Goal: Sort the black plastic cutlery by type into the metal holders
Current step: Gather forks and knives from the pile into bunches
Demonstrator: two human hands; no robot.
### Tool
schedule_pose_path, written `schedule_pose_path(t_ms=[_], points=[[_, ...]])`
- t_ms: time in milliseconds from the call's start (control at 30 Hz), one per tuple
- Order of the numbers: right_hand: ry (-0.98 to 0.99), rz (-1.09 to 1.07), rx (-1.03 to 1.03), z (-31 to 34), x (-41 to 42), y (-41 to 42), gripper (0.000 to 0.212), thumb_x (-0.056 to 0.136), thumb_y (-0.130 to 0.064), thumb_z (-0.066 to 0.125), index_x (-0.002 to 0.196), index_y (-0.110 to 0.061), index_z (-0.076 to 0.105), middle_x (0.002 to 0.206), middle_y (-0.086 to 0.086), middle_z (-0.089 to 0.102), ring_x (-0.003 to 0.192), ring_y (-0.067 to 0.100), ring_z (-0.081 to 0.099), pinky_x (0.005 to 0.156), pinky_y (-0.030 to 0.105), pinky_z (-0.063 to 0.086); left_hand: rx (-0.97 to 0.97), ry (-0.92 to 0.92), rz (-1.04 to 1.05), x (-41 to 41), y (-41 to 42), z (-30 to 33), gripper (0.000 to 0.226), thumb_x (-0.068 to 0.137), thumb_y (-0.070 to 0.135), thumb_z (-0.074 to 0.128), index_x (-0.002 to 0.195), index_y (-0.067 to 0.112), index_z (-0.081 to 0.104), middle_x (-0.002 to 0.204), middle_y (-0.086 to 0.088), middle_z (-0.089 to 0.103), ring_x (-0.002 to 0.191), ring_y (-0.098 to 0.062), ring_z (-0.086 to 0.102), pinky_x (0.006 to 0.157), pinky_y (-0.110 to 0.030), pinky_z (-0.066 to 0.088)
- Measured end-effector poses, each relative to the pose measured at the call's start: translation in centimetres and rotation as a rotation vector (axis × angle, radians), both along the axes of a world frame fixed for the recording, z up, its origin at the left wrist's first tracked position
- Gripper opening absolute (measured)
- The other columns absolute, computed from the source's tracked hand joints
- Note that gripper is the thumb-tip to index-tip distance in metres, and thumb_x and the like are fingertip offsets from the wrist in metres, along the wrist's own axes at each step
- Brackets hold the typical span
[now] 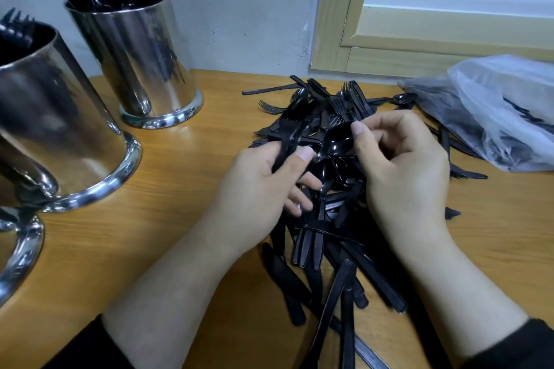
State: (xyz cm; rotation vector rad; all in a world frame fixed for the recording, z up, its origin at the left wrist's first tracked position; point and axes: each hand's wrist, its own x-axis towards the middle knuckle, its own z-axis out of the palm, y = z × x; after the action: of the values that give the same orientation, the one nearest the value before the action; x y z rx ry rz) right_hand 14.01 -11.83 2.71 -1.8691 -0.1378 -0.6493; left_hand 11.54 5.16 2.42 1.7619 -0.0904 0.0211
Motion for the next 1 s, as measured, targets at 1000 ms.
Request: schedule_pose_path(t_ms=[1000], points=[[0.096, 0.095, 0.065, -0.2, 1.0, -1.7, 0.011, 0.094, -0.018, 0.068, 0.085, -0.023, 0.066, 0.064, -0.015, 0.061, 0.060, 0.000, 0.050, 0.059, 0.014, 0.039, -0.071, -0.002, 0.165, 0.6, 0.8, -0.1, 0.019, 0.106, 0.023, 0.053, 0.094, 0.016, 0.066, 0.071, -0.003, 0.072, 0.058, -0.020, 0.070, 0.053, -0.029, 0.058]])
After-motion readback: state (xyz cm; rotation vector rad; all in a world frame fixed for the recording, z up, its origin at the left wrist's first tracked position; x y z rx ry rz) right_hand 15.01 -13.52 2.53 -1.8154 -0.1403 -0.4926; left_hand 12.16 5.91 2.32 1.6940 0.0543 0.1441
